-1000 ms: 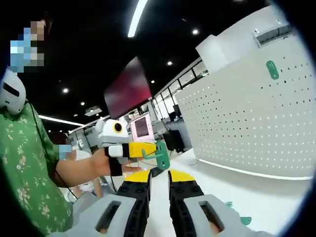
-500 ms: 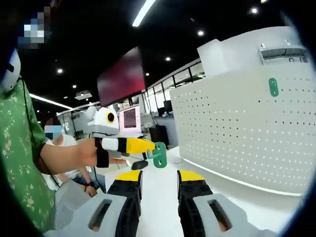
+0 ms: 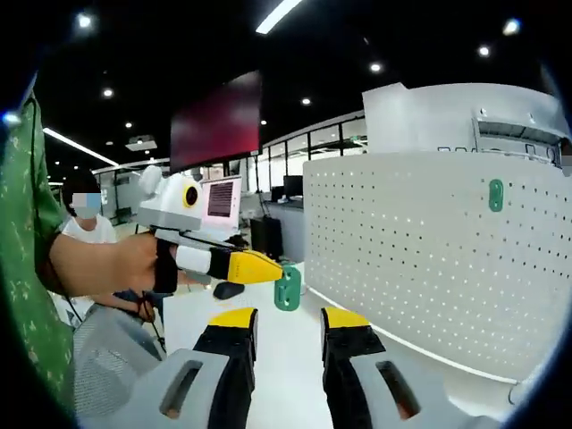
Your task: Insert the hook assembly into the mounting plate slot until the hook locks in place.
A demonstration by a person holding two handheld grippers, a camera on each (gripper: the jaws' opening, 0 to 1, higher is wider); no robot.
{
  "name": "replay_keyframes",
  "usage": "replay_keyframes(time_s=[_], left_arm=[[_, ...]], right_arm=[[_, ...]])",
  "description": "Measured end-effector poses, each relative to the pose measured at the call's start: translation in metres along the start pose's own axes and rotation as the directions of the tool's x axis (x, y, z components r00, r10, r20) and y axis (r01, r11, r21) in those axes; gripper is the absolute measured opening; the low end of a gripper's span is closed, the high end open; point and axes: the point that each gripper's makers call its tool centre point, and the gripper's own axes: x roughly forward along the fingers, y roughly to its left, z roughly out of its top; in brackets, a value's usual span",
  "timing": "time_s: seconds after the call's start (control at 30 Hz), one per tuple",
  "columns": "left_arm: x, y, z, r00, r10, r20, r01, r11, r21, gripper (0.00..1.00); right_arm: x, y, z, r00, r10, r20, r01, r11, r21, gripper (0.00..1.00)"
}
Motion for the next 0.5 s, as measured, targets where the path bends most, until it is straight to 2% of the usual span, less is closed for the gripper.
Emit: replay_keyframes(time_s=[0.17, 0.5], left_arm=[[0.002, 0.001, -0.001, 1.000, 0.019, -0.005, -0.020, 1.000, -0.008, 0.02], [0.011, -0.012, -0.002, 1.000, 0.008, -0.007, -0.008, 1.000, -0.015, 0.02]], right_arm=[[0.003, -0.001, 0.002, 1.000, -0.018, -0.006, 0.018, 1.000, -0.023, 0.25], [0.011, -0.004, 0.001, 0.998, -0.060, -0.024, 0.057, 0.995, -0.082, 0.16]])
